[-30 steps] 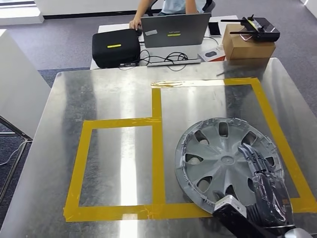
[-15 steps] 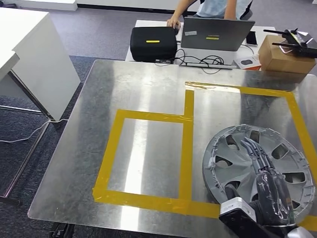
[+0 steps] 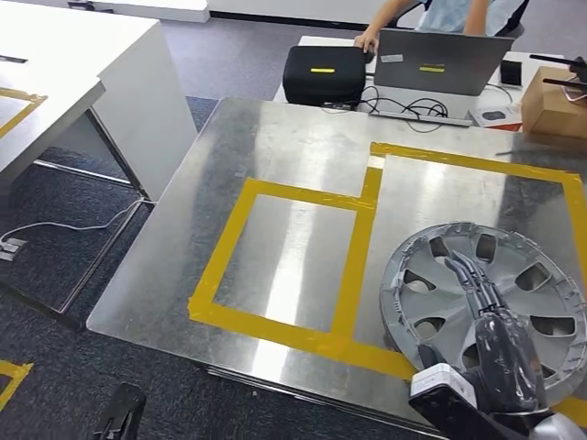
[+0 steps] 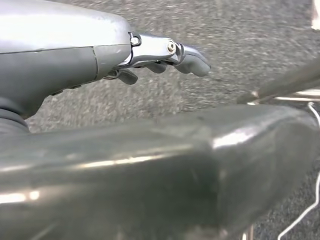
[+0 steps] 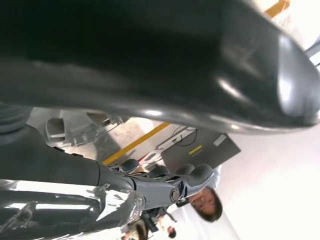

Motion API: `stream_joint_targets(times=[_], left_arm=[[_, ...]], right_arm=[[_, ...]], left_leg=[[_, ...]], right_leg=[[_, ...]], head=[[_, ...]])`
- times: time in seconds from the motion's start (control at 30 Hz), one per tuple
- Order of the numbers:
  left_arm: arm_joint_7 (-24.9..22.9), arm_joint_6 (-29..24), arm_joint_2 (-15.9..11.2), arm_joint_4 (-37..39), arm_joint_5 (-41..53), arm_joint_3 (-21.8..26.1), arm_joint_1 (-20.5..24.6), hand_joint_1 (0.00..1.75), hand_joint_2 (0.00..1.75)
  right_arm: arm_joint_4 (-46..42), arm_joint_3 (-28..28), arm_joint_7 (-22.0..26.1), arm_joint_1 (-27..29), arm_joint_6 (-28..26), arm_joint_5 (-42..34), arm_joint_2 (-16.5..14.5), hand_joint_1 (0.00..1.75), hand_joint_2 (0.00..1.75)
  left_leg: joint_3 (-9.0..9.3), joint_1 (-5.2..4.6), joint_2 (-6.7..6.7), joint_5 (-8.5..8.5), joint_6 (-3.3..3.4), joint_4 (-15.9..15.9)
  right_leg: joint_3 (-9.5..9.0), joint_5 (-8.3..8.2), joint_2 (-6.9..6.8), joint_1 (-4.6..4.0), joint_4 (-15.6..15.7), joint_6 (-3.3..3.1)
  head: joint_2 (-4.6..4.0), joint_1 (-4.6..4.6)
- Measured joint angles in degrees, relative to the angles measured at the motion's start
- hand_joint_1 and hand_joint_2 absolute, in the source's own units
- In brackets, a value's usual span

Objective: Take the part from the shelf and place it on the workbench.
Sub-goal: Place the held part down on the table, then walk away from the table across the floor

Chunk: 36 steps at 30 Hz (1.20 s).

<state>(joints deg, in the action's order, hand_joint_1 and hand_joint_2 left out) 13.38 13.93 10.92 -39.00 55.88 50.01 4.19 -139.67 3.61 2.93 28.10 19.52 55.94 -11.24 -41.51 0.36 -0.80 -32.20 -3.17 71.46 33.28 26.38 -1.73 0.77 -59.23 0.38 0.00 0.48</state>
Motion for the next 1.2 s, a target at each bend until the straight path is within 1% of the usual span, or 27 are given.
stream_joint_targets(times=[0.03,0.07,0.1,0.13,0.2,0.23,0.27,0.3,0.33,0.37,0.4,0.43,0.5,0.53,0.57,0.63,0.7,0.73,0.8,0.83,0.87,0.93,1.0,1.03,1.07,1.13,1.2], left_arm=[[0.0,0.1,0.0,0.0,0.1,0.0,0.0,0.0,0.0],[0.0,0.1,0.1,0.0,0.1,0.0,0.0,0.0,0.0],[0.0,0.2,0.1,-0.1,0.1,0.0,-0.1,0.0,0.0],[0.0,0.2,0.1,-0.2,0.1,0.0,-0.1,0.0,0.0],[0.0,0.2,0.3,-0.7,0.2,0.0,0.2,0.0,0.0],[0.0,0.1,0.3,-0.9,0.2,0.0,0.4,0.0,0.0],[0.0,0.1,0.3,-1.0,0.2,0.0,0.4,0.0,0.0],[-0.1,0.1,0.3,-1.1,0.2,0.1,0.3,0.0,0.0],[-0.1,0.1,0.3,-1.2,0.2,0.1,0.0,0.0,0.0],[-0.3,0.1,0.3,-1.3,0.2,0.2,-0.3,0.0,0.0],[-0.3,0.1,0.2,-1.4,0.2,0.3,-0.5,0.0,0.0],[-0.4,0.1,0.3,-1.5,0.2,0.3,-0.5,0.0,0.0],[-0.7,0.2,0.5,-1.8,0.1,0.3,-0.2,0.0,0.0],[-1.0,0.2,0.6,-2.0,0.1,0.4,-0.2,0.0,0.0],[-1.2,0.3,0.7,-2.2,0.1,0.4,-0.2,0.0,0.0],[-1.5,0.2,0.7,-2.5,0.0,0.5,-0.3,0.0,0.0],[-1.5,0.1,0.8,-3.1,0.0,0.6,-0.5,0.0,0.0],[-1.5,0.1,0.8,-3.6,0.0,0.6,-0.6,0.0,0.0],[-1.6,0.1,0.9,-4.4,0.1,0.7,-1.0,0.0,0.0],[-1.6,0.0,0.8,-4.7,0.1,0.9,-1.3,0.0,0.0],[-1.7,0.0,0.9,-5.1,0.2,1.0,-1.7,0.0,0.0],[-2.1,-0.3,1.0,-5.5,0.5,1.2,-2.0,0.0,0.0],[-2.3,-1.1,1.2,-5.7,1.1,1.2,-1.8,0.0,0.0],[-2.3,-1.7,1.3,-5.7,1.4,1.2,-1.6,0.0,0.0],[-2.2,-2.5,1.3,-5.7,1.8,1.2,-1.6,0.0,0.0],[-1.7,-3.7,1.3,-5.7,2.4,1.2,-1.6,0.0,0.0],[-1.0,-4.1,1.6,-6.1,3.2,1.2,-1.6,0.0,0.0]], right_arm=[[0.0,-0.1,0.2,0.0,0.0,0.1,-0.1,0.0,0.0],[0.0,-0.2,0.4,0.0,0.0,0.1,-0.2,0.0,0.0],[0.0,-0.3,0.5,0.0,0.0,0.2,-0.3,0.0,0.0],[0.0,-0.5,0.7,-0.1,-0.1,0.3,-0.4,0.0,0.0],[-0.3,-0.9,1.1,-0.1,-0.4,0.1,-0.7,0.0,0.0],[-0.4,-1.1,1.3,-0.2,-0.6,-0.2,-0.9,0.0,0.0],[-0.5,-1.3,1.5,-0.3,-0.7,-0.6,-1.1,0.0,0.0],[-0.5,-1.6,1.7,-0.5,-0.8,-1.0,-1.2,0.0,0.0],[-0.5,-1.9,1.9,-0.6,-0.9,-1.4,-1.3,0.0,0.0],[-0.5,-2.2,2.1,-0.7,-1.1,-1.8,-1.5,0.0,0.0],[-0.4,-2.6,2.3,-0.7,-1.2,-2.3,-1.6,0.0,0.0],[-0.4,-3.0,2.6,-0.9,-1.3,-2.9,-1.7,0.0,0.0],[0.0,-4.2,3.0,-2.3,-1.2,-4.8,-2.0,0.0,0.0],[0.3,-5.1,3.1,-3.3,-0.8,-5.8,-2.3,0.0,0.0],[0.6,-6.0,3.2,-4.1,-0.3,-6.7,-2.5,0.0,0.0],[1.2,-7.6,3.5,-5.0,0.5,-7.6,-3.0,0.0,0.0],[1.5,-8.5,4.2,-5.0,0.7,-8.0,-3.6,0.0,0.0],[1.7,-8.9,4.5,-5.0,0.6,-8.1,-3.9,0.0,0.0],[2.0,-9.6,5.0,-5.0,0.6,-8.5,-4.5,0.0,0.0],[2.2,-9.8,5.1,-5.1,0.6,-8.6,-4.7,0.0,0.0],[2.4,-10.1,5.2,-5.2,0.7,-8.7,-5.0,0.0,0.0],[2.9,-10.6,5.3,-5.7,1.2,-8.9,-5.4,0.0,0.0],[3.5,-11.3,5.3,-6.7,2.1,-9.0,-5.7,0.0,0.0],[3.9,-11.5,5.3,-7.1,2.5,-9.0,-5.8,0.0,0.0],[4.3,-11.8,5.2,-7.5,3.0,-9.1,-5.9,0.0,0.0],[5.0,-12.0,5.1,-7.9,3.6,-9.1,-6.1,0.0,0.0],[5.4,-12.2,5.5,-8.0,4.2,-8.7,-6.3,0.0,0.0]], left_leg=[[0.3,0.06,0.12,-0.03,-0.04,2.2],[1.41,0.1,0.22,1.13,-0.02,2.7],[3.55,0.09,0.55,2.73,0.06,1.2],[6.7,0.03,1.63,3.75,0.23,-2.0],[13.92,-0.39,4.24,3.15,0.81,-11.1],[16.2,-0.7,5.05,2.34,1.15,-14.6],[17.12,-1.03,4.9,1.98,1.56,-16.8],[16.83,-1.26,4.32,2.21,2.02,-17.6],[16.15,-1.35,3.65,2.98,2.42,-17.6],[15.47,-1.36,3.01,3.77,2.89,-17.7],[14.73,-1.28,2.41,4.61,3.31,-17.8],[13.87,-1.25,1.71,5.43,3.63,-17.8],[11.86,-1.44,0.16,7.19,4.02,-17.8],[10.75,-1.58,-0.6,8.11,4.09,-17.7],[9.61,-1.68,-1.34,9.02,4.11,-17.7],[7.46,-1.71,-2.94,10.75,3.98,-17.5],[5.78,-1.77,-4.59,12.32,3.63,-17.2],[5.25,-1.75,-5.31,13.02,3.4,-17.1],[4.64,-1.62,-6.71,14.26,2.81,-17.1],[4.32,-1.58,-6.94,14.52,2.53,-17.1],[3.84,-1.62,-6.28,13.64,2.23,-16.5],[2.17,-1.52,-3.18,8.26,1.59,-12.2],[0.23,-0.96,-0.65,2.18,0.77,-4.2],[-0.22,-0.56,-0.19,1.24,0.41,-0.8],[0.07,-0.13,0.05,1.78,0.05,1.2],[3.66,0.63,0.94,4.73,-0.69,-0.9],[10.8,1.01,3.69,5.28,-1.2,-9.0]], right_leg=[[0.95,-0.69,-0.88,-0.09,0.0,0.02],[1.87,-1.34,-1.73,-0.16,-0.1,0.09],[2.72,-1.97,-2.56,-0.24,-0.1,0.22],[3.34,-2.55,-3.29,-0.32,-0.1,0.4],[4.04,-3.56,-4.81,-0.45,-0.1,0.94],[4.17,-4.16,-5.65,-0.41,-0.1,1.21],[4.28,-4.84,-6.54,-0.28,0.1,1.51],[4.44,-5.55,-7.3,-0.12,0.4,1.83],[4.65,-5.54,-6.91,0.14,0.4,2.18],[5.0,-4.38,-5.55,0.33,-0.3,2.48],[5.54,-2.1,-3.54,0.4,-2.0,2.7],[6.19,1.0,-1.18,0.42,-4.9,2.77],[7.33,5.77,1.16,-0.01,-12.0,2.48],[7.21,6.17,1.57,-0.32,-14.4,2.18],[6.28,5.24,1.78,-0.66,-15.0,1.83],[1.48,2.2,2.96,-1.14,-10.5,1.13],[-4.83,2.69,5.46,-1.13,-1.9,0.63],[-6.73,3.7,6.26,-1.1,1.3,0.5],[-7.29,4.38,5.69,-1.19,3.4,0.22],[-6.79,3.91,4.86,-1.15,3.4,-0.1],[-6.28,3.29,4.11,-1.06,3.4,-0.51],[-4.88,1.75,2.46,-0.84,3.5,-1.03],[-3.27,0.2,0.75,-0.83,3.5,-1.04],[-2.43,-0.53,-0.14,-0.82,3.5,-0.89],[-1.47,-1.24,-1.04,-0.78,3.5,-0.69],[0.32,-2.51,-2.76,-0.66,3.3,-0.09],[1.69,-3.36,-4.35,-0.68,2.7,0.63]], head=[[0.0,-0.02],[0.0,-0.01],[0.0,-0.02],[0.0,-0.02],[0.0,0.0],[0.0,0.02],[0.0,0.03],[0.0,0.02],[0.0,0.03],[0.0,0.05],[0.0,0.09],[0.0,0.16],[0.0,0.22],[0.0,0.22],[0.0,0.2],[0.0,0.2],[0.0,0.16],[0.0,0.16],[0.01,0.17],[0.01,0.21],[0.01,0.0],[0.0,-0.55],[0.0,-0.94],[0.0,-0.96],[0.0,-0.98],[0.0,-0.97],[0.0,-0.91]])
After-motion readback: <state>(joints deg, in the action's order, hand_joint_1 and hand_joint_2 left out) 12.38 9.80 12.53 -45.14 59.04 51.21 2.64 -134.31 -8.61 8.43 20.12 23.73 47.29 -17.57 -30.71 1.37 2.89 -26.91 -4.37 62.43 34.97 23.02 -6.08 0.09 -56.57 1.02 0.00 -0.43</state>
